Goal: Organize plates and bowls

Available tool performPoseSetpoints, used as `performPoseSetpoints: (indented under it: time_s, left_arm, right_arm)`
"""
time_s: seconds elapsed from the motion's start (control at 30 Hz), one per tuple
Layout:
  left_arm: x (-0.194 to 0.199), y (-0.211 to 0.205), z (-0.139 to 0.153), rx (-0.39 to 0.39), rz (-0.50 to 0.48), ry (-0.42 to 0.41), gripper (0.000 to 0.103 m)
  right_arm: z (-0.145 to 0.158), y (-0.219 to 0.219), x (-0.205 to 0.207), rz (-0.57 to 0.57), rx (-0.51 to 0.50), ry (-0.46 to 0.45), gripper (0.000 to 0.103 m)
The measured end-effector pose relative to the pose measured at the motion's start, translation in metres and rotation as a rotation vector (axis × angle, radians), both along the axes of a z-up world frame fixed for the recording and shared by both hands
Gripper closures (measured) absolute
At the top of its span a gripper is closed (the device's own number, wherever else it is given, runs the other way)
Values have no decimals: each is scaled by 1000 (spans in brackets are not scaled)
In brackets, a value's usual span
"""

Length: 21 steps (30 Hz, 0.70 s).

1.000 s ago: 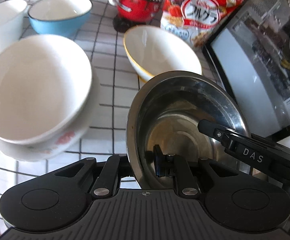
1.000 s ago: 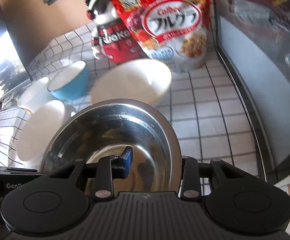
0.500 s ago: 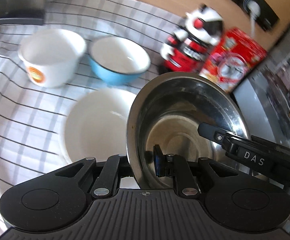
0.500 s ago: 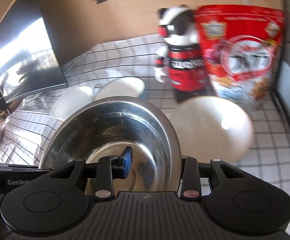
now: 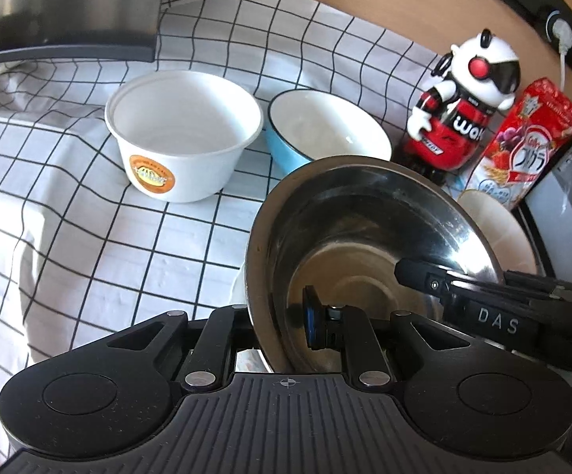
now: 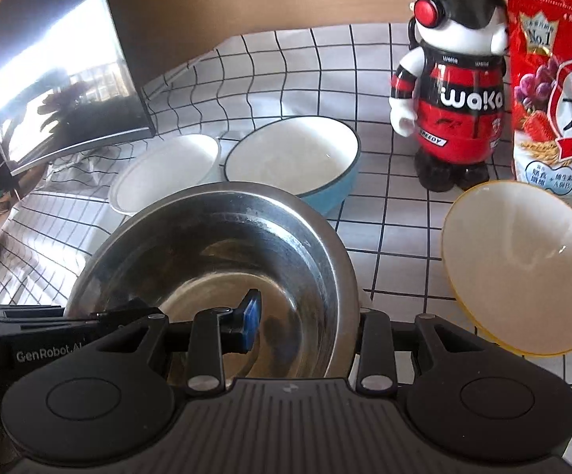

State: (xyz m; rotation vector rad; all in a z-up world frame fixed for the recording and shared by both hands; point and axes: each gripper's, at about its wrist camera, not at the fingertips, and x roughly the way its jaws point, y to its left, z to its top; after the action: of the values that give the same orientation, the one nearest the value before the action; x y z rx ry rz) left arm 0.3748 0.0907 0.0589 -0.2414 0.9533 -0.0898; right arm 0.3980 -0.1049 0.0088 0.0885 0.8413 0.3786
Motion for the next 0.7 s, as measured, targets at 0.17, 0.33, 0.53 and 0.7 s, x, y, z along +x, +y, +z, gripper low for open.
performPoseSetpoints:
  time_s: [0.17,0.33,0.53,0.7]
  left_arm:
    - [5,-8,-7,72,-51,-41,86]
    - [5,-12,-11,108,-92,-63,85]
    - [1,-9,-11,86,-121,-45,84]
    - [1,1,-12,28,-123,-23,85]
  right_arm:
    - [-5,2,2,-10,-41,-43,69]
    - [-10,-4,2,-12,-15,-32,69]
    - [-20,-4,-5,-17,-21,-16,69]
    - [-20,-2,-6,-26,-35,-27,69]
